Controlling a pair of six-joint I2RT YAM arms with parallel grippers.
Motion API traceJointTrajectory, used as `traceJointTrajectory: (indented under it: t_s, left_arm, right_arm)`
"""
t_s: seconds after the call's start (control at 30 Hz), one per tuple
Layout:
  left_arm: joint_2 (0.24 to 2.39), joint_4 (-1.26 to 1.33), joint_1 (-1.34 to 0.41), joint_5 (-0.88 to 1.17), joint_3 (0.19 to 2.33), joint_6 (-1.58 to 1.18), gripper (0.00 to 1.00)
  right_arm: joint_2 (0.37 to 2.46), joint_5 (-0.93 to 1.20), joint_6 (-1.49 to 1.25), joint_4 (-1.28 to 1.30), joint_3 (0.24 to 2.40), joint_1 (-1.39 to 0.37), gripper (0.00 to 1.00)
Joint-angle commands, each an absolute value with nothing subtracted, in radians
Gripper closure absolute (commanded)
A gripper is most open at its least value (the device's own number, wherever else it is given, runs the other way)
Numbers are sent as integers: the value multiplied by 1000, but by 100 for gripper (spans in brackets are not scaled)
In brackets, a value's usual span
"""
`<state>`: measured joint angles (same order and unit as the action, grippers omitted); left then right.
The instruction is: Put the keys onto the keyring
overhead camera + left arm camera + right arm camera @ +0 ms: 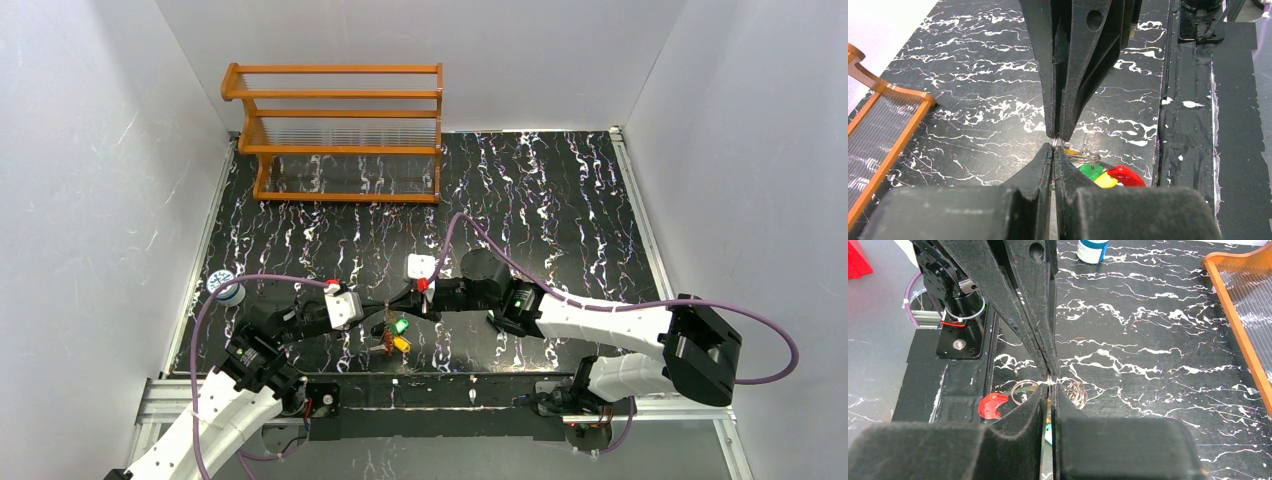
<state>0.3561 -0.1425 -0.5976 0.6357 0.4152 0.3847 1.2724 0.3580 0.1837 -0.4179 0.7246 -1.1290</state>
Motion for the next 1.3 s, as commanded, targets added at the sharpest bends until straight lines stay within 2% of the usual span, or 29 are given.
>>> traceJointTrajectory:
  t_s: [0.0,0.1,0.23,0.27,0.37,0.53,0.6,0.67,0.77,1.0,1.27]
  left_arm:
    - [344,-103,-600,658,419,382,100]
    - [345,-103,-600,659,419,380,100]
    - [344,-103,-600,659,419,380,100]
    - [345,-104,-600,660,419,380,100]
    - [347,-104,-600,660,419,380,100]
    - [351,-103,-600,659,420,380,100]
    - [354,-103,-600,657,422,380,95]
    - [354,-103,-600,653,420,379,81]
    - [355,-103,-600,648,419,377,71]
    - [370,-109,-600,629,418,381,66]
    - [420,-142,-600,617,431,405,66]
  right_arm:
    - [1286,339,196,-430,746,-1132,86]
    - [1300,343,200,-412,759,-1132,77]
    - [1310,350,204,-399,767,-1133,75]
    - [1310,350,208,-399,767,-1132,78]
    - [1302,347,218,-390,768,-1132,97]
    - [1290,319,251,-299,803,-1131,99]
    - [1291,305,264,-242,830,-1132,99]
    - [1300,295,282,-166,877,-1132,99]
    - [1332,290,317,-21,962,-1132,99]
    - [1450,302,379,343,1170,-1132,99]
    - [1524,364,387,463,1275,-1133,99]
